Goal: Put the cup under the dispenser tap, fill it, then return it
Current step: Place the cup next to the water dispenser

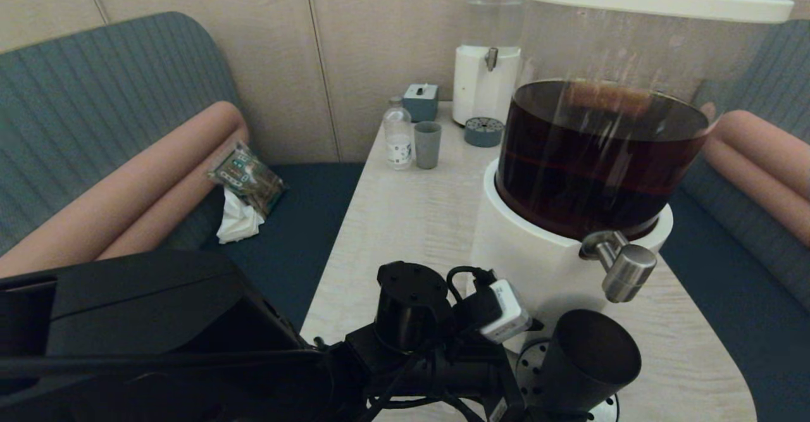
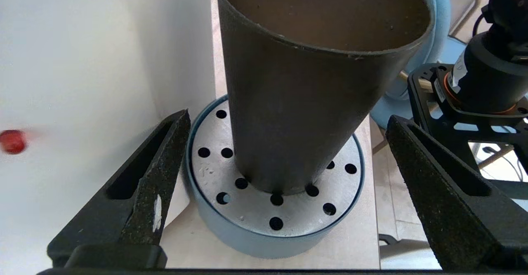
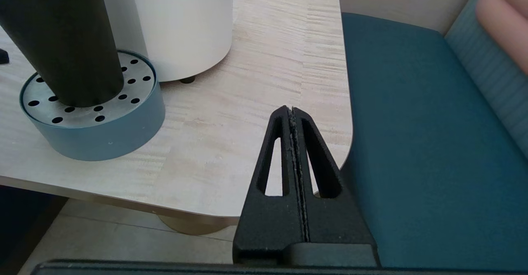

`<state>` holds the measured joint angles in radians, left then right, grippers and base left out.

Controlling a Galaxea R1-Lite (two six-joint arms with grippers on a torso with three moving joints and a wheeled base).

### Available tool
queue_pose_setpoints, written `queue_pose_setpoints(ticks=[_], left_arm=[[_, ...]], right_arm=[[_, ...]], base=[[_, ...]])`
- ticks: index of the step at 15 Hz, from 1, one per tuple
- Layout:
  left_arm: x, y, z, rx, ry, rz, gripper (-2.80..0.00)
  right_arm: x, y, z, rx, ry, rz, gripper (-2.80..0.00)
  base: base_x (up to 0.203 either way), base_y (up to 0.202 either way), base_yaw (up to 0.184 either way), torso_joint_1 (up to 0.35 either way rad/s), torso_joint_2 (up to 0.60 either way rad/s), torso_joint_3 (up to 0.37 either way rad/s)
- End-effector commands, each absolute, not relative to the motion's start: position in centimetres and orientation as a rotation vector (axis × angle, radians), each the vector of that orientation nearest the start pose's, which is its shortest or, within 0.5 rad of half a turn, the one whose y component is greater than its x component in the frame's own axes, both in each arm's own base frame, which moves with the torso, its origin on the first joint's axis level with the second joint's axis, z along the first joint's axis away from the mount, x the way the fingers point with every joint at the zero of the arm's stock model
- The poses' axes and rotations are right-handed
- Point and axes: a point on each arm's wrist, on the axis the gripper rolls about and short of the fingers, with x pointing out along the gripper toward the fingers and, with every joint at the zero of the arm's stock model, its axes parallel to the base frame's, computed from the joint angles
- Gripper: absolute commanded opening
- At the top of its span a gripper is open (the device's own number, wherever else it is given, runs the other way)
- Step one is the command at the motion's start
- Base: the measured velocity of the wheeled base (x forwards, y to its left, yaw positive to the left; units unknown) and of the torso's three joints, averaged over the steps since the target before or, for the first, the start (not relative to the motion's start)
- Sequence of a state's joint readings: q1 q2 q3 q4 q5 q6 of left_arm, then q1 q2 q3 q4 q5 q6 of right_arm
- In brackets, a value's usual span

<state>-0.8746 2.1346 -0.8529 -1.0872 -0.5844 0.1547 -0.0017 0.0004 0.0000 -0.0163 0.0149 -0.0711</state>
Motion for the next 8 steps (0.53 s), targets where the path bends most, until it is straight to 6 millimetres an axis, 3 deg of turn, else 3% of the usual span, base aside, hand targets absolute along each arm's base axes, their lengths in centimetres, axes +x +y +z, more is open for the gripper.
queue_pose_setpoints(ticks=[1,8], left_arm=[[23.5,-30.2,8.8,0.153,0.09,-1.478,0.0],[22.9,-31.2,8.7,0.153,0.117,-1.517,0.0]], right_arm=[[-2.3,0.0,7.5,-0.072,-0.016,0.013,-2.8],[-2.3,0.0,7.5,-0.072,-0.014,0.013,-2.8]], base=[[0.0,0.0,0.0,0.0,0.0,0.0],[0.0,0.0,0.0,0.0,0.0,0.0]])
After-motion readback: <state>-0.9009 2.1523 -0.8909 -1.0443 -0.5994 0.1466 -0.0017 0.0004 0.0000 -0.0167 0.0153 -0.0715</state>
